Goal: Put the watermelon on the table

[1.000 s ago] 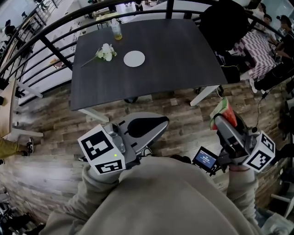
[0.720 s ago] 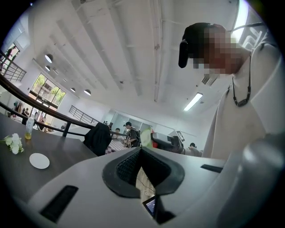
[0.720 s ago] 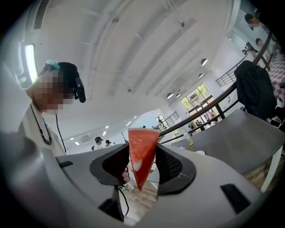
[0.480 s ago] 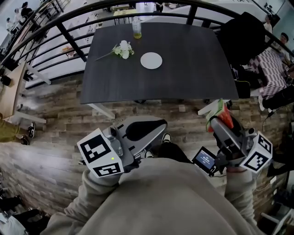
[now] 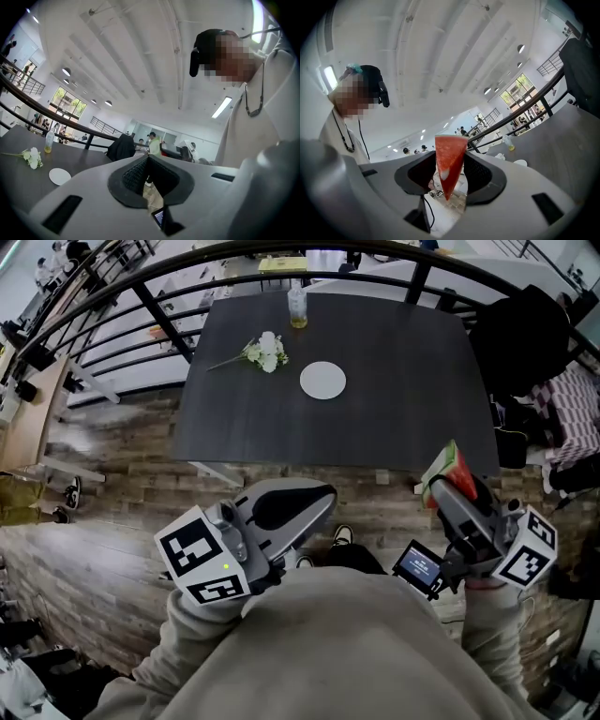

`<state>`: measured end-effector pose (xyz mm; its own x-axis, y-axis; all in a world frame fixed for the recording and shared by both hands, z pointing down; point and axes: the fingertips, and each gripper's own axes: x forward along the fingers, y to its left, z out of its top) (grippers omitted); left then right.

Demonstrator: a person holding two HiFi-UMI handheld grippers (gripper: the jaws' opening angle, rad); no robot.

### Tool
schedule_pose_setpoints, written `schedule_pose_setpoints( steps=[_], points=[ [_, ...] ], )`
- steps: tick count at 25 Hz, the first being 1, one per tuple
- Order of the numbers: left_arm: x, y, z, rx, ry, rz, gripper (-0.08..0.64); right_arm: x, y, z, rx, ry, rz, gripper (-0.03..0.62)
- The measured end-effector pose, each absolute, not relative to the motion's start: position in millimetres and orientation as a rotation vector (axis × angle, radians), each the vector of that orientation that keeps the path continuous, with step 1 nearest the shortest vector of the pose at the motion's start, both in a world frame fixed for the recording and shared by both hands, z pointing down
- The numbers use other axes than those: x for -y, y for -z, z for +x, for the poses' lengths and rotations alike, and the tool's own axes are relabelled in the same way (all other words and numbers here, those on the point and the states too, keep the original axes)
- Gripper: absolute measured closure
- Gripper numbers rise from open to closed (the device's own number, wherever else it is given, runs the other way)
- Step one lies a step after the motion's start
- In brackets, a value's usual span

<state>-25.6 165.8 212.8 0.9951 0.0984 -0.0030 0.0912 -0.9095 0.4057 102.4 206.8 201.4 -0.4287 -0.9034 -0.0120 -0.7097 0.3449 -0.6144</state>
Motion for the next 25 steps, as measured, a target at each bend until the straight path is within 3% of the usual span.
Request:
schedule_pose_setpoints(
  steps=[19, 25],
  points=[
    [-118.5, -220.7, 86.5, -0.049, -0.131, 2.698, 0.557, -158.3, -221.8, 226.5, -2.216, 0.811, -1.365, 0.396],
    [-138.4, -226.1, 98.0, -0.108, -0.195, 2.692, 0.557, -174.6, -232.0, 234.5, -2.196, 0.804, -1.373, 0.396]
  ],
)
